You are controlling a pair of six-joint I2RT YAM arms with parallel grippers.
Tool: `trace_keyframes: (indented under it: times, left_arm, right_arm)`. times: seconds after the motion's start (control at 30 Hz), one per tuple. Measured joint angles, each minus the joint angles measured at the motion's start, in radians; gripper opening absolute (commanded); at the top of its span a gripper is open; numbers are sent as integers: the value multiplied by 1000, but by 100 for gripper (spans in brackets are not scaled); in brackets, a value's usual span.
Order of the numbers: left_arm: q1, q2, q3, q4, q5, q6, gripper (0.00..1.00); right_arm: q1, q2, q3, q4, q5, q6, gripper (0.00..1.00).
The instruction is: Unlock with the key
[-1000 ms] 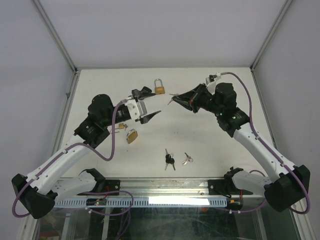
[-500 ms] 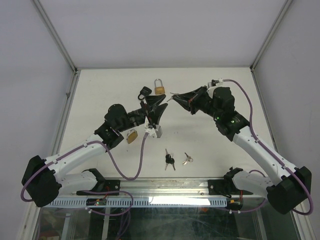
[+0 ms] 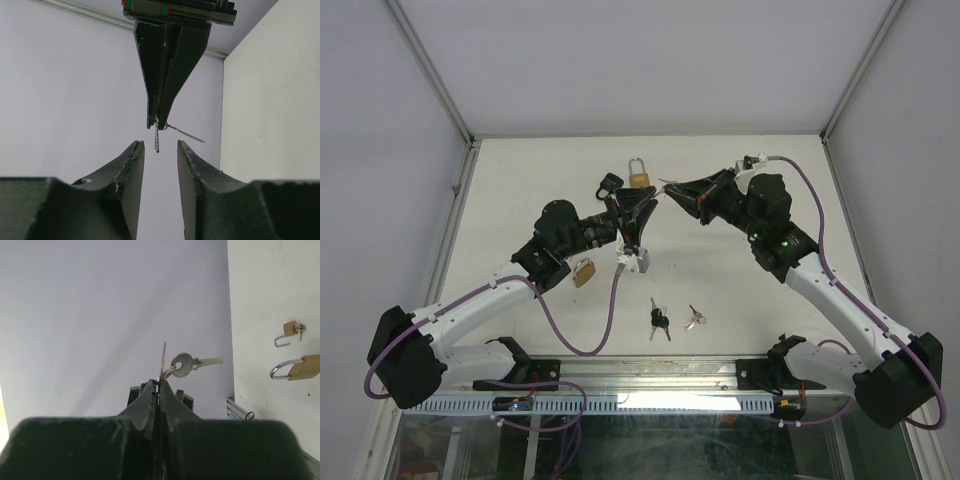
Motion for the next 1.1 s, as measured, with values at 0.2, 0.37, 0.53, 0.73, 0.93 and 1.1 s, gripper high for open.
trace_keyframes:
  times: [0.2, 0.37, 0.53, 0.73, 0.93, 1.1]
  left_arm:
    - [0, 23, 15, -24, -1, 15, 17]
    - [0, 27, 22, -23, -2, 18, 12]
    - [0, 27, 27, -22, -6, 22, 0]
    - [-2, 27, 30, -24, -19, -6, 0]
    - [-7, 19, 102, -139, -54, -218, 0]
    - [-7, -33, 142, -276, -62, -517, 0]
  right_arm:
    - [0, 0, 0, 4, -3, 0, 0]
    - [0, 2, 0, 5, -8, 0, 0]
    - [0, 9, 0, 13, -16, 0, 0]
    - [0, 13, -12, 40, -27, 0, 27]
    - [-2, 17, -13, 47, -79, -38, 92]
    - [-7, 8, -7, -23, -100, -148, 100]
